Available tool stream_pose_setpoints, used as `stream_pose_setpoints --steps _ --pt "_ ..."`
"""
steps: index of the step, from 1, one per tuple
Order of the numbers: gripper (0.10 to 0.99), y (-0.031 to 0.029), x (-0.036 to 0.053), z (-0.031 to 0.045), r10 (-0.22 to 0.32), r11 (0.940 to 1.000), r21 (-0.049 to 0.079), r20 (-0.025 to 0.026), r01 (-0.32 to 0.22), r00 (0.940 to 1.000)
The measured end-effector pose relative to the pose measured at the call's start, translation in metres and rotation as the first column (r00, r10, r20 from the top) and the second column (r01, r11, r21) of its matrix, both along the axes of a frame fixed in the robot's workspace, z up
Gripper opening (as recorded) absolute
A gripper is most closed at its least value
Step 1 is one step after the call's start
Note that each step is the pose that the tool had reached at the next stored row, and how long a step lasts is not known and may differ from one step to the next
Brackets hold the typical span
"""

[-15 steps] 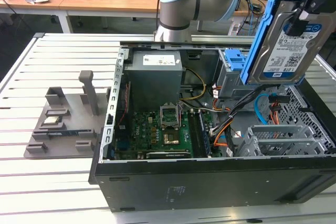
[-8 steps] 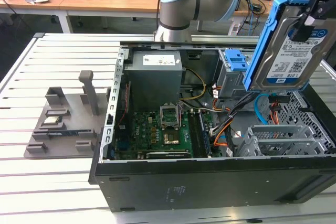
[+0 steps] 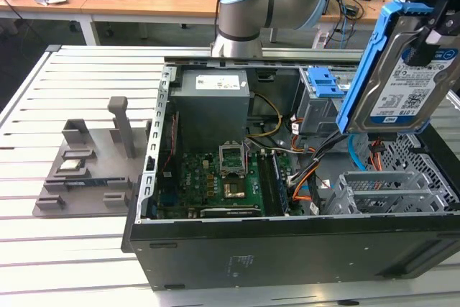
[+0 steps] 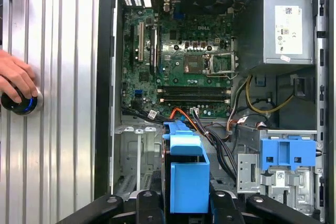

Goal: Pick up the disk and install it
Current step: 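Pick up the disk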

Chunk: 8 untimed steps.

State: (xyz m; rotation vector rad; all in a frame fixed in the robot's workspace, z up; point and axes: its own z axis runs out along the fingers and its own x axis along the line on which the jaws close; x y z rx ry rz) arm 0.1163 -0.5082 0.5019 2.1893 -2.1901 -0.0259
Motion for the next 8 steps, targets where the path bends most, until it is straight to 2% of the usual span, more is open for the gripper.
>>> stream_pose_setpoints --steps 2,8 --pt "0.365 -0.0055 0.0000 0.0000 0.000 1.0000 0.000 0.0000 0.000 1.0000" --pt "0.365 -0.0144 0.0000 0.0000 0.000 1.0000 0.000 0.0000 0.000 1.0000"
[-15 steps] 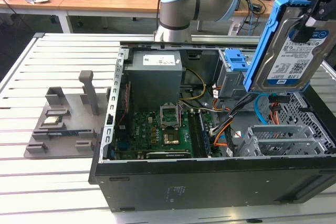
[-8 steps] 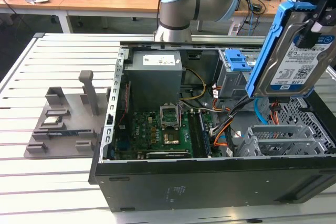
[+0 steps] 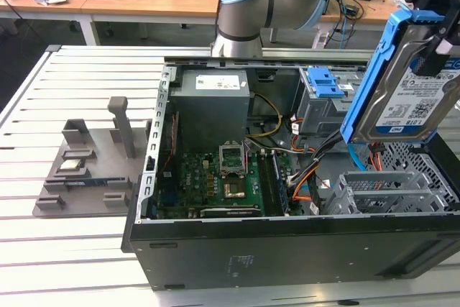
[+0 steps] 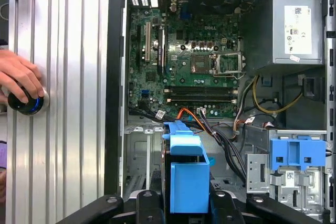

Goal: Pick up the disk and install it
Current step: 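Pick up the disk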

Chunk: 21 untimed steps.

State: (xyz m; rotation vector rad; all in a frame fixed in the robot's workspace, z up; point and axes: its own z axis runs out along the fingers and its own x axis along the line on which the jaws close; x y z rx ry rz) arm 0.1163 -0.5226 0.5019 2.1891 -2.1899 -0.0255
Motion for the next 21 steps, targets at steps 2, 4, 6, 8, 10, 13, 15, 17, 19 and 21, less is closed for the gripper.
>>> stream_pose_setpoints --steps 2,4,6,8,10,13,15,17,19,21 --pt "0.365 -0.0037 0.0000 0.0000 0.000 1.0000 0.000 0.0000 0.000 1.0000" --pt "0.365 -0.0056 0.0000 0.0000 0.000 1.0000 0.000 0.0000 0.000 1.0000" --pt "0.365 -0.0100 0.0000 0.0000 0.000 1.0000 0.000 0.0000 0.000 1.0000" --pt "0.365 -0.0125 0.0000 -0.0003 0.000 1.0000 0.000 0.0000 0.000 1.0000" --pt "0.365 -0.0137 0.0000 -0.0020 0.000 1.0000 0.000 0.0000 0.000 1.0000" --pt "0.365 -0.0142 0.0007 -0.0070 0.000 1.0000 0.000 -0.0001 0.000 1.0000" --pt "0.365 -0.0143 0.0015 -0.0098 0.000 1.0000 0.000 -0.0002 0.000 1.0000" --pt "0.365 -0.0143 0.0027 -0.0115 0.000 1.0000 0.000 -0.0002 0.000 1.0000" --pt "0.365 -0.0143 0.0049 -0.0125 0.000 1.0000 0.000 -0.0002 0.000 1.0000" --pt "0.365 -0.0143 0.0080 -0.0133 0.000 1.0000 -0.001 -0.0002 0.000 1.0000"
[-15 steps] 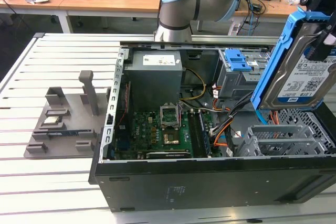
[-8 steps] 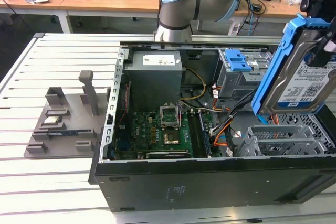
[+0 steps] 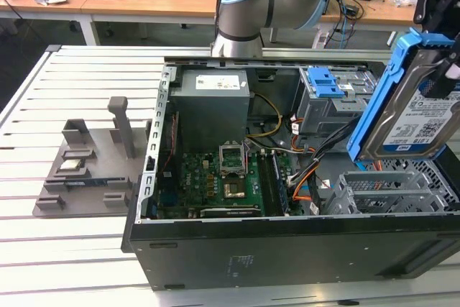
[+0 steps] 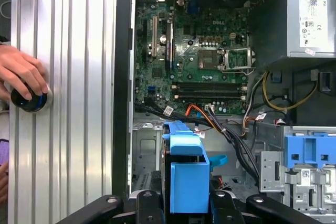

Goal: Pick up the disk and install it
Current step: 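Pick up the disk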

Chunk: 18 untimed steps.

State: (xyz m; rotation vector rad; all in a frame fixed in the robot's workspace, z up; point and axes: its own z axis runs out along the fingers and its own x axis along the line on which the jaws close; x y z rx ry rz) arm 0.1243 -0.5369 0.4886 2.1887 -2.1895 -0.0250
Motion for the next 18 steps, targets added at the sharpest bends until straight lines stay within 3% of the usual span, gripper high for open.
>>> stream_pose_setpoints --steps 18 --pt "0.365 0.0000 0.0090 -0.0065 0.000 1.0000 -0.001 0.0000 0.000 1.0000"
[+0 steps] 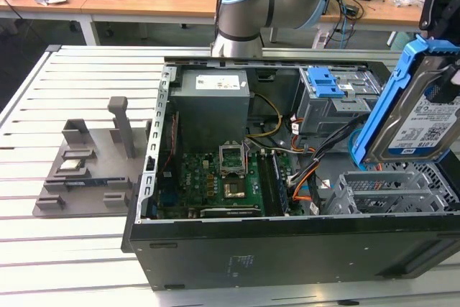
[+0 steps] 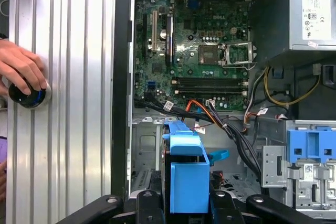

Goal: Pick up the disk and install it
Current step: 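Pick up the disk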

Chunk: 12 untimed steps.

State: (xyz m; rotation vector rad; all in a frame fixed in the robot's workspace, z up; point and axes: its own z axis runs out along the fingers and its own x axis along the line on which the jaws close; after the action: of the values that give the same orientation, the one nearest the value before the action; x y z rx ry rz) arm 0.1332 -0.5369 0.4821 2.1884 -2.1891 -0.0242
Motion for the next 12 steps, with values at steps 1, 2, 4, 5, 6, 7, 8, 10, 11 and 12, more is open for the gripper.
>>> stream_pose_setpoints --steps 1,2,4,5,6,7,8,10,11,12 --pt "0.365 0.0000 0.0002 -0.0004 0.000 1.0000 0.000 0.0000 0.000 1.0000" --pt "0.365 0.0000 0.0003 -0.0011 0.000 1.0000 0.000 0.0000 0.000 1.0000" --pt "0.365 0.0000 0.0005 -0.0022 0.000 1.0000 0.000 -0.0001 0.000 1.0000" --pt "0.365 0.0000 0.0006 -0.0032 0.000 1.0000 0.000 -0.0001 0.000 1.0000" --pt "0.365 0.0000 0.0006 -0.0039 0.000 1.0000 0.000 0.0000 0.000 1.0000" --pt "0.365 0.0000 0.0007 -0.0049 0.000 1.0000 0.000 0.0000 0.000 1.0000" --pt "0.365 0.0000 0.0008 -0.0056 0.000 1.0000 0.000 0.0000 0.000 1.0000" --pt "0.365 0.0000 0.0008 -0.0074 0.000 1.0000 0.000 0.0000 0.000 1.0000" --pt "0.365 0.0000 0.0009 -0.0091 0.000 1.0000 0.000 0.0000 0.000 1.0000" --pt "0.365 0.0000 0.0011 -0.0104 0.000 1.0000 0.000 0.0000 0.000 1.0000"
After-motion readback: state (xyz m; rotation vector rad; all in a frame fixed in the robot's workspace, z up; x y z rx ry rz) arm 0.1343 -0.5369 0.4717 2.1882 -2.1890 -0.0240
